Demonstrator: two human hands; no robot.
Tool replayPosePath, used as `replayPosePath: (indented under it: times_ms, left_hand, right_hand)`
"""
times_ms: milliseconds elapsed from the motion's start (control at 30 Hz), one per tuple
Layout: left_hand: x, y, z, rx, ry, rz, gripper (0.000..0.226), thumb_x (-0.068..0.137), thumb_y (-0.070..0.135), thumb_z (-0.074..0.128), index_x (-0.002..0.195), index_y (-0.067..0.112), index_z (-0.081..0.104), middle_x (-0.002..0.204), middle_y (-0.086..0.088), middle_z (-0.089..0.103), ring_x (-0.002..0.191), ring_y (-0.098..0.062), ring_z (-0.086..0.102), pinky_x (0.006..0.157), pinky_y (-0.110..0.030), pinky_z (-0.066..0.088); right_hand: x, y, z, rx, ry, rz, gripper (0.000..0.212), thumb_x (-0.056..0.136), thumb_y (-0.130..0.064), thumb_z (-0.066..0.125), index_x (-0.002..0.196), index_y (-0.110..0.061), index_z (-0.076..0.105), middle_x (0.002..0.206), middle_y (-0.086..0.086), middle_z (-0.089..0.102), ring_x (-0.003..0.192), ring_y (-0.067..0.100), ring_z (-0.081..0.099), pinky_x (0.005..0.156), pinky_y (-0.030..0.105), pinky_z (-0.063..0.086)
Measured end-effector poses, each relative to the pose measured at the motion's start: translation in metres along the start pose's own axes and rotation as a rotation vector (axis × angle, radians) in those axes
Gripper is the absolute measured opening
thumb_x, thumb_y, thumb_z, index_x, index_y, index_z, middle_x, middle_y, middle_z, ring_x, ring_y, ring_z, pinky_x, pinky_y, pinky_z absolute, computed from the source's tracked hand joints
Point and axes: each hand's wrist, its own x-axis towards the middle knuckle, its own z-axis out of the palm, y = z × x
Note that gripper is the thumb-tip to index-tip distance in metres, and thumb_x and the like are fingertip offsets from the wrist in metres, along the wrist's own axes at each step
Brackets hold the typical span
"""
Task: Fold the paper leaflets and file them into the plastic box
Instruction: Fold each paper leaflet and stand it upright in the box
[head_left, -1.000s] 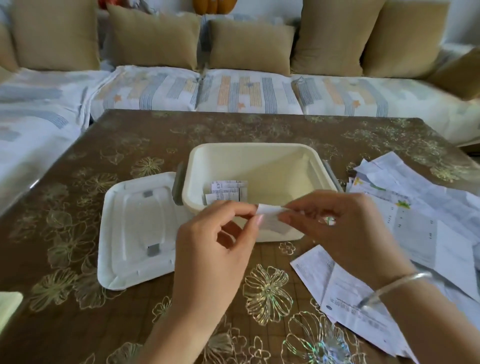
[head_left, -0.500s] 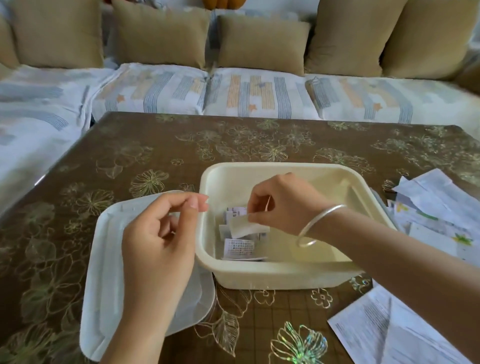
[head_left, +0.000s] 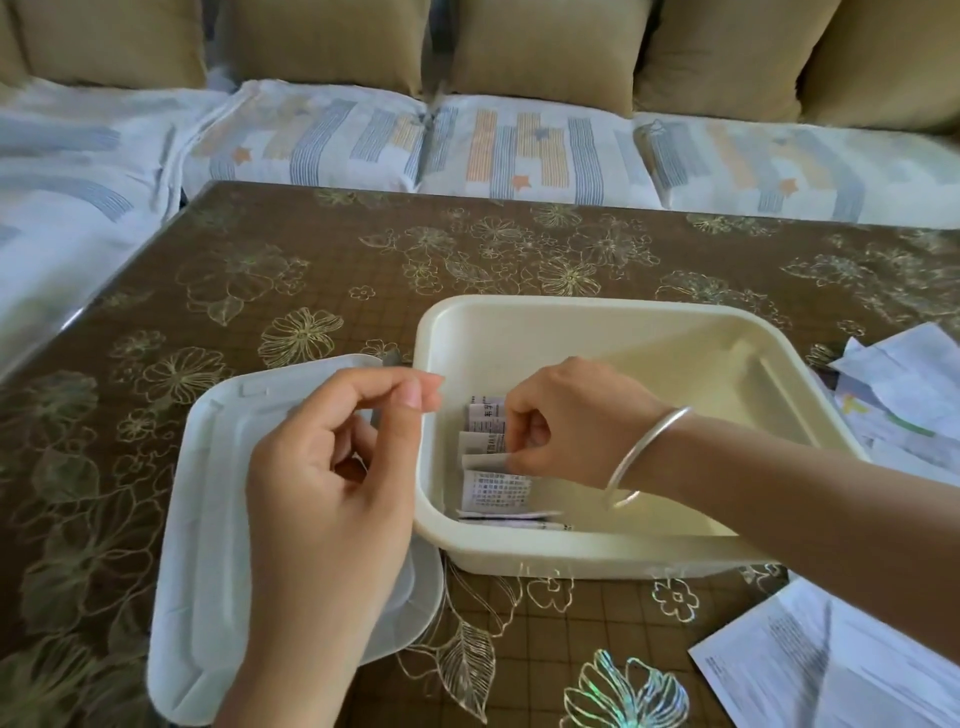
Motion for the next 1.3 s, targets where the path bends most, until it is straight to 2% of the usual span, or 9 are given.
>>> replayPosePath:
  times_ms: [167,400,600,800,933,1033,1100,1200,1300]
  left_hand:
    - [0.000,0.002,-0.001,-0.001,-0.005,-0.018,0.014,0.091,0.034,0.055,0.089,0.033,0.069,0.086,0.018,0.071,0.074,-0.023,0.063,0.066,-0.032,0.051]
    - [-0.006,0.016,-0.013,0.026,-0.011,0.012,0.016,0.092,0.030,0.054,0.091,0.027,0.070,0.086,0.017,0.071,0.060,-0.023,0.055,0.053,-0.043,0.046]
    - [-0.022,0.042,-0.014,-0.016,-0.045,0.049,0.015,0.093,0.029,0.055,0.090,0.026,0.070,0.083,0.018,0.070,0.054,-0.018,0.051,0.047,-0.025,0.043]
    - [-0.060,0.069,0.017,-0.056,-0.214,0.099,0.015,0.093,0.025,0.057,0.090,0.023,0.071,0.083,0.015,0.071,0.052,-0.016,0.053,0.046,-0.019,0.039]
    - [-0.087,0.071,0.029,-0.022,-0.322,0.053,0.016,0.096,0.030,0.056,0.091,0.028,0.070,0.084,0.018,0.071,0.054,-0.018,0.056,0.048,-0.031,0.048]
    - [-0.107,0.063,0.035,0.048,-0.413,-0.050,0.013,0.090,0.032,0.057,0.088,0.033,0.070,0.083,0.022,0.070,0.056,-0.015,0.056,0.054,-0.031,0.051]
    - [-0.122,0.061,0.041,0.095,-0.465,-0.084,0.013,0.090,0.032,0.058,0.086,0.034,0.070,0.082,0.022,0.070,0.057,-0.013,0.057,0.055,-0.030,0.051]
    - [-0.142,0.064,0.048,0.125,-0.517,-0.104,0.013,0.091,0.028,0.060,0.085,0.034,0.071,0.080,0.022,0.070,0.057,-0.013,0.059,0.057,-0.037,0.054]
    - [-0.157,0.068,0.054,0.137,-0.553,-0.125,0.013,0.091,0.029,0.060,0.085,0.033,0.071,0.079,0.021,0.070,0.056,-0.013,0.060,0.059,-0.038,0.054]
  right_hand:
    - [-0.002,-0.002,-0.003,-0.034,0.021,-0.005,0.015,0.077,-0.046,0.069,0.072,-0.035,0.060,0.066,-0.017,0.052,0.072,0.009,0.056,0.053,0.020,0.035]
    - [-0.013,0.003,-0.021,0.069,0.046,0.041,0.016,0.076,-0.042,0.074,0.087,-0.032,0.068,0.071,-0.015,0.061,0.063,-0.002,0.052,0.060,0.021,0.041]
    - [-0.073,0.013,-0.051,0.257,0.312,0.083,0.002,0.082,-0.037,0.069,0.081,-0.035,0.068,0.068,-0.014,0.062,0.050,0.000,0.049,0.058,0.016,0.045]
    - [-0.156,0.032,-0.047,0.401,0.557,0.154,0.004,0.080,-0.031,0.068,0.080,-0.029,0.070,0.062,-0.009,0.064,0.047,0.004,0.048,0.054,0.015,0.038]
    - [-0.215,0.068,-0.015,0.352,0.662,0.388,0.013,0.081,-0.027,0.069,0.070,-0.034,0.065,0.059,-0.011,0.064,0.046,0.005,0.049,0.048,0.014,0.037]
    - [-0.244,0.100,0.028,0.151,0.559,0.587,0.021,0.084,-0.030,0.068,0.070,-0.040,0.056,0.081,-0.007,0.065,0.072,0.018,0.060,0.061,0.032,0.047]
    - [-0.258,0.106,0.044,0.088,0.431,0.586,0.002,0.084,-0.039,0.063,0.084,-0.038,0.062,0.101,-0.003,0.063,0.094,0.025,0.059,0.071,0.040,0.051]
    - [-0.265,0.105,0.053,0.037,0.190,0.513,0.048,0.076,-0.067,0.054,0.113,-0.038,0.059,0.129,-0.012,0.055,0.120,0.016,0.048,0.095,0.039,0.046]
    - [-0.266,0.101,0.062,-0.010,0.156,0.465,0.071,0.072,-0.074,0.055,0.134,-0.040,0.043,0.145,-0.018,0.039,0.134,0.008,0.036,0.109,0.034,0.033]
